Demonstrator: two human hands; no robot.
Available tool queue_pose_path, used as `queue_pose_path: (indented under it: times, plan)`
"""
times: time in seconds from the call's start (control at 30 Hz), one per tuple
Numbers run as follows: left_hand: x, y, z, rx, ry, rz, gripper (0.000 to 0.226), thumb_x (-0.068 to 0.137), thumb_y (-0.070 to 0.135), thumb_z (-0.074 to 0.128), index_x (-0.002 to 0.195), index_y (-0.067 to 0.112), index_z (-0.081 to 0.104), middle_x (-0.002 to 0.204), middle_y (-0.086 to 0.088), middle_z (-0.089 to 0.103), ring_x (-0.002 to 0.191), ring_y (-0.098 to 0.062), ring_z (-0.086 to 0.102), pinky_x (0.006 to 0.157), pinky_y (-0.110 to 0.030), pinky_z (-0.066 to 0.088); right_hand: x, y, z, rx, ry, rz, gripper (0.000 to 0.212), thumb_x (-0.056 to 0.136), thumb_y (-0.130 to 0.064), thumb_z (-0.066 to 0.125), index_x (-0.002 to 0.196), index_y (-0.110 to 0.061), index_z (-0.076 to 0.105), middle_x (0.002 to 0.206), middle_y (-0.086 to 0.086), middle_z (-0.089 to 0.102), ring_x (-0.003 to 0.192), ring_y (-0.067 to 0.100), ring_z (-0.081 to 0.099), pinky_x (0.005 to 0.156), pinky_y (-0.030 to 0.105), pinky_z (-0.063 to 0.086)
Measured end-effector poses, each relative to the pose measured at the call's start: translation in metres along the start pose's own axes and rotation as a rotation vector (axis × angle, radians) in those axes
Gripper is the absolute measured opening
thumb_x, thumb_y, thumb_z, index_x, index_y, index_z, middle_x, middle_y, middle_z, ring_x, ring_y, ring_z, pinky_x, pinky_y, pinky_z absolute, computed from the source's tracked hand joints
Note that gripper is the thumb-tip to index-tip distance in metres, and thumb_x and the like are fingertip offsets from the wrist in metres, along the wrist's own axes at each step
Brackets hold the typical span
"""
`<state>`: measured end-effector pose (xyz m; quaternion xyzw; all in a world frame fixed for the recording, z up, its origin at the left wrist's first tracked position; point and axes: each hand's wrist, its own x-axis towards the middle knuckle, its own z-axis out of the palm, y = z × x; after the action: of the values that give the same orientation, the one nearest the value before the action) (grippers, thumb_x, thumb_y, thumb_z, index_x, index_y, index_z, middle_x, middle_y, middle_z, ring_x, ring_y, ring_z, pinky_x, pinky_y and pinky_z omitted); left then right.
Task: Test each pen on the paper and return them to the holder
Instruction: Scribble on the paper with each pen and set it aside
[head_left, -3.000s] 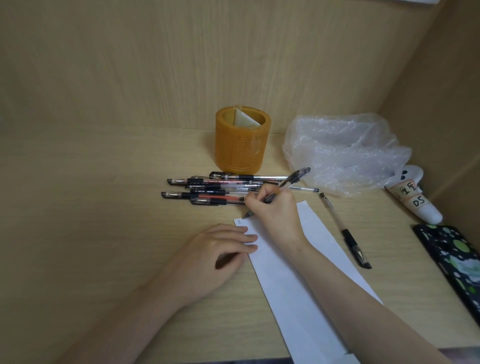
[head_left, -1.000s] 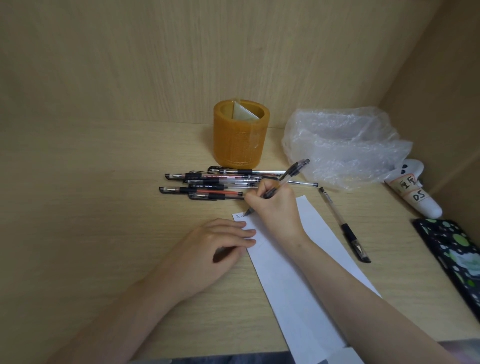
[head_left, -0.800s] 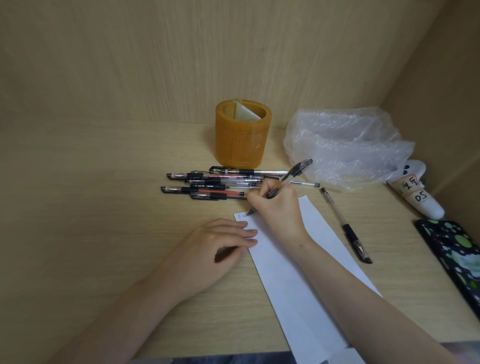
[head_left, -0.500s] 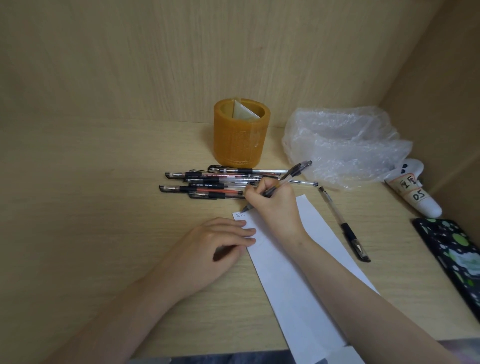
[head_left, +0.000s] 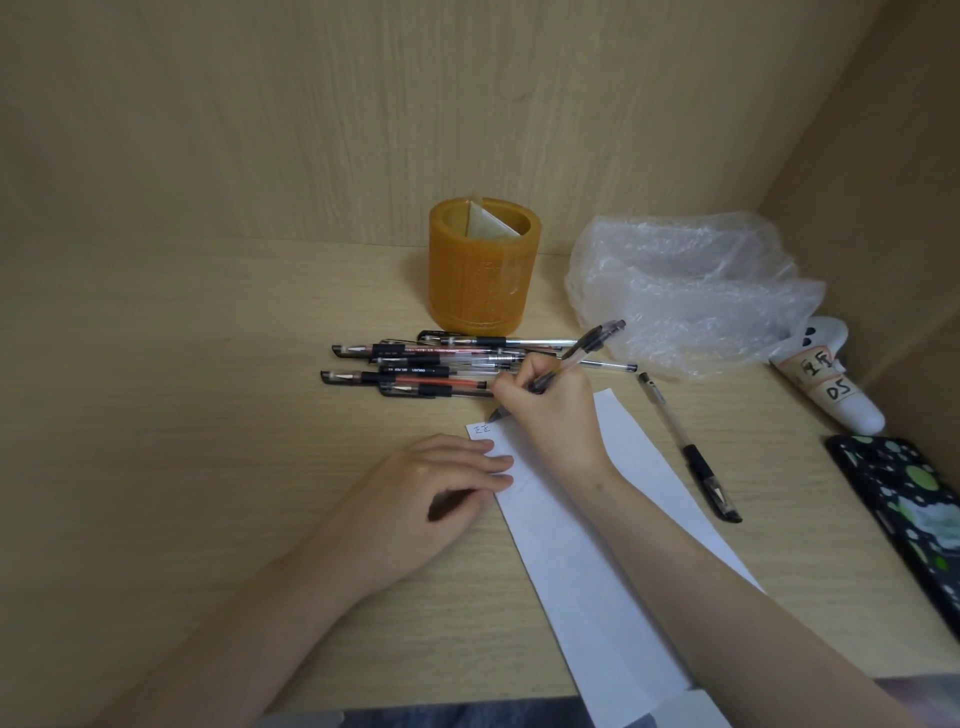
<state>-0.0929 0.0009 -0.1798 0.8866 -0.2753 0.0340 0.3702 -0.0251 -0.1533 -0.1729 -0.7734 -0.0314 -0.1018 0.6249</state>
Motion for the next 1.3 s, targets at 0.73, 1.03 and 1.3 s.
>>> queue_pose_path:
  times: [0.73, 1.03, 1.3]
  plan:
    - [-0.001, 0.001, 0.0, 0.029, -0.018, 0.003, 0.045, 0.08, 0.055, 0.04, 0.109, 0.033, 0.067, 0.117, 0.031, 0.055, 0.119, 0.019, 0.036, 0.1, 0.0, 0.021, 0.011, -0.049, -0.052, 0.804, -0.368, 0.281, 0.028, 0.1, -0.023, 0.035, 0.097, -0.008, 0.058, 0.068, -0.002, 0.052, 0.051, 0.009, 0.045, 0.051, 0.022, 0.047]
    - [-0.001, -0.002, 0.002, 0.031, 0.004, 0.022, 0.041, 0.082, 0.052, 0.044, 0.107, 0.031, 0.069, 0.117, 0.026, 0.059, 0.119, 0.015, 0.04, 0.102, -0.006, 0.028, 0.018, -0.033, -0.075, 1.183, -0.359, 0.539, 0.06, 0.084, -0.068, 0.041, 0.051, -0.018, 0.037, 0.047, -0.005, 0.03, 0.042, 0.011, 0.027, 0.043, 0.023, 0.024]
    - [-0.001, -0.001, 0.002, 0.04, -0.008, 0.004, 0.041, 0.082, 0.053, 0.041, 0.108, 0.034, 0.067, 0.118, 0.03, 0.057, 0.119, 0.016, 0.039, 0.103, -0.007, 0.028, 0.015, -0.028, -0.078, 1.184, -0.316, 0.588, 0.059, 0.088, -0.057, 0.037, 0.044, -0.017, 0.036, 0.041, -0.004, 0.027, 0.04, 0.01, 0.015, 0.035, 0.023, 0.023]
